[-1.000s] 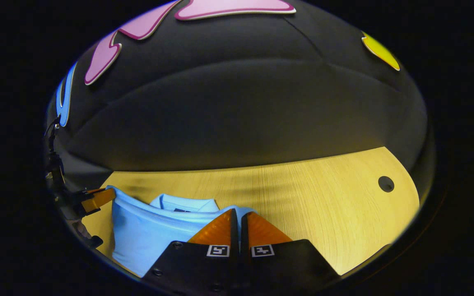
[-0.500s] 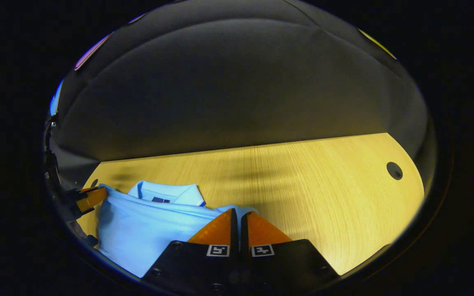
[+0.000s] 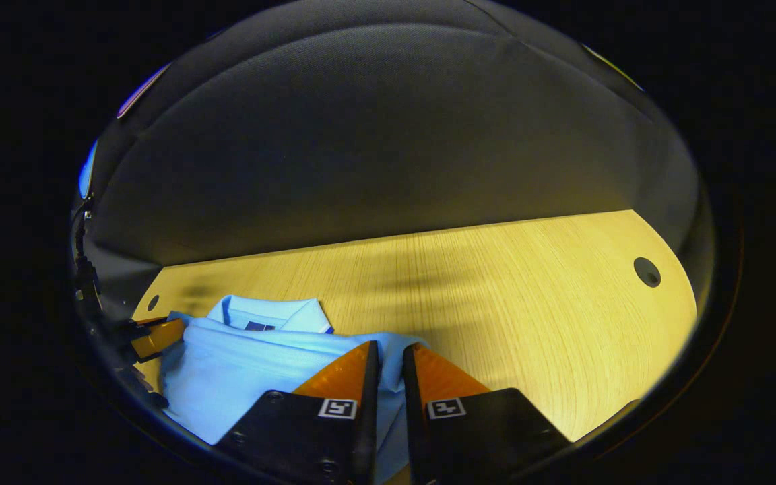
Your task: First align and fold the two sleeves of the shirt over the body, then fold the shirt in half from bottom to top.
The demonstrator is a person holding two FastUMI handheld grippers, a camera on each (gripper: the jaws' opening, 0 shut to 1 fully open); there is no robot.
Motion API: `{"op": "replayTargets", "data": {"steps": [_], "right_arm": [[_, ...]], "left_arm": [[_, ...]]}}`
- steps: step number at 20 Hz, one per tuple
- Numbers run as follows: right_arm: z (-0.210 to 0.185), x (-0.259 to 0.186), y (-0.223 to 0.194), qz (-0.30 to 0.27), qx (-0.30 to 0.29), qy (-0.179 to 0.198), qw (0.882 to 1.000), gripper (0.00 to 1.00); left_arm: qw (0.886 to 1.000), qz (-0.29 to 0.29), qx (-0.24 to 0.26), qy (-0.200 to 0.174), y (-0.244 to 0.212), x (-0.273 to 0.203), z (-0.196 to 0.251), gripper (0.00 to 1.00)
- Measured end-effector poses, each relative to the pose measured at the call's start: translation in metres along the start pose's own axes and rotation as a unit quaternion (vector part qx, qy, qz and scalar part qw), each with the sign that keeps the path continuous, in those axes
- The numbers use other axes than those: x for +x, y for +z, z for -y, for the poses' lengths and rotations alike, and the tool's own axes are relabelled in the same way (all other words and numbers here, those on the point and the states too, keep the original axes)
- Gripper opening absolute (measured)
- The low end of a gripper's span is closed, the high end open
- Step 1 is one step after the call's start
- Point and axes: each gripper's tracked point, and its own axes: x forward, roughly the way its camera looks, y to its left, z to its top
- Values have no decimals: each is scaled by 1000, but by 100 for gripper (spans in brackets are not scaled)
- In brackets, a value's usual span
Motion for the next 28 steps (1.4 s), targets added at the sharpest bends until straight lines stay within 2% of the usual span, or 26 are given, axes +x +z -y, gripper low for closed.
{"op": "replayTargets", "data": {"steps": [3,4,5,7,8,9,10,11,18,24,28], "right_arm": [[-2,-5,0,-1,-7,-2,1000,58],[-2,-6,0,-2,-10,-4,1000,67],[-4,-9,0,-1,-12,-5,1000,77],[-2,-15,5,5,-19,-9,1000,89],[-1,-20,10,14,-23,-12,1000,85],[-2,-24,13,20,-24,-12,999,98],[-2,-31,16,24,-24,-11,999,91],[-2,-37,18,27,-25,-11,999,98],[-15,-121,40,93,-62,7,994,98],[-29,-214,48,136,-63,27,988,98],[-44,-284,46,158,-88,46,982,98]], "left_arm": [[1000,-6,7,6,-1,-4,-2,66],[1000,-6,11,9,0,-6,-2,64],[1000,-2,12,9,2,-10,-2,74],[1000,13,12,15,11,-18,-4,89],[1000,20,11,18,15,-24,-5,93],[999,27,13,25,18,-29,-9,97],[999,31,14,30,20,-36,-11,98],[999,37,14,30,22,-44,-12,98],[994,105,41,-2,36,-143,5,98],[987,159,2,-17,44,-246,15,98],[984,178,-4,-20,31,-318,19,98]]}}
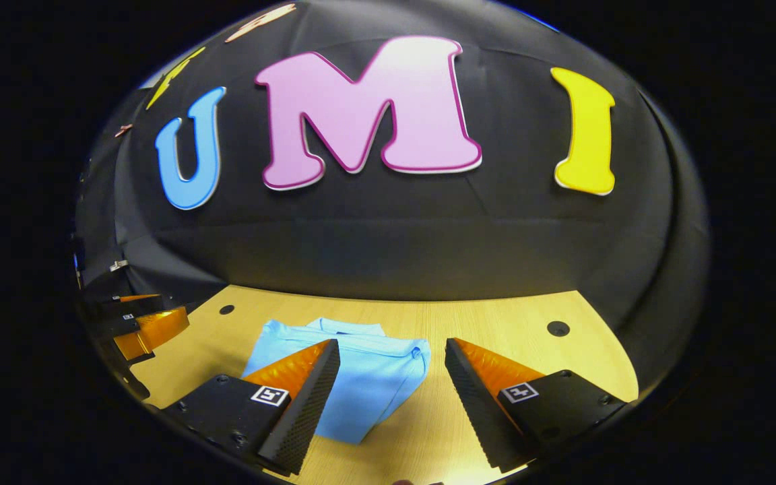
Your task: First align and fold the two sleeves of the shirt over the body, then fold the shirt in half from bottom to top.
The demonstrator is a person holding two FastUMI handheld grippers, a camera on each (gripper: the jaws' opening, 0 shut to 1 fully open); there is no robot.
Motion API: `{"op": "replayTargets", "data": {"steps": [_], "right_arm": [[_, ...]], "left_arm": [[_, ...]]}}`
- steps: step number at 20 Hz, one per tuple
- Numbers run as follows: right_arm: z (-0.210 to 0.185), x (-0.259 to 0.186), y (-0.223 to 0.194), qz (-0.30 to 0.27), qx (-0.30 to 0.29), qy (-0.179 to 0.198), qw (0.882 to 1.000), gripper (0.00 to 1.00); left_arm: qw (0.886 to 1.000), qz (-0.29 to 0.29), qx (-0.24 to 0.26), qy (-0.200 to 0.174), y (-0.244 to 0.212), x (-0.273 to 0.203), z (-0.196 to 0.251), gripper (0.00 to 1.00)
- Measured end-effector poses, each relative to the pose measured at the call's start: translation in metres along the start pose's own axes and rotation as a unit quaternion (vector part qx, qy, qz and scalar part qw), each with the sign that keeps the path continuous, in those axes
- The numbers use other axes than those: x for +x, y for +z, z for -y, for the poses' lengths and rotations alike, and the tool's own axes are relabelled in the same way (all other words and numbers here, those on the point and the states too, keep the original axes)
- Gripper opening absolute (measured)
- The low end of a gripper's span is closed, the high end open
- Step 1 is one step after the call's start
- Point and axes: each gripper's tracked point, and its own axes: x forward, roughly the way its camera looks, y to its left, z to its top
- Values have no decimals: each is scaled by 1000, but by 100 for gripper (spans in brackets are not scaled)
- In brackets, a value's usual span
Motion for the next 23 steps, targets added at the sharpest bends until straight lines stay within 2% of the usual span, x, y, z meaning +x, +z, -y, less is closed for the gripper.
{"op": "replayTargets", "data": {"steps": [3,8,12,16,19,23], "right_arm": [[-19,-50,7,9,-15,22,1000,98],[-42,-119,11,18,-10,38,999,98],[-50,-164,16,28,6,41,999,98],[-35,-191,15,31,3,16,999,98],[-26,-208,9,24,13,-2,1000,98],[-26,-220,1,17,16,-8,1000,98]], "left_arm": [[1000,9,-16,1,7,-51,1,98],[999,30,-8,9,20,-123,-1,98],[1000,16,-15,-11,11,-169,9,98],[1000,-2,3,-19,-3,-198,15,98],[999,-13,-7,-33,-9,-214,25,98],[999,-23,-16,-42,-15,-223,30,98]]}}
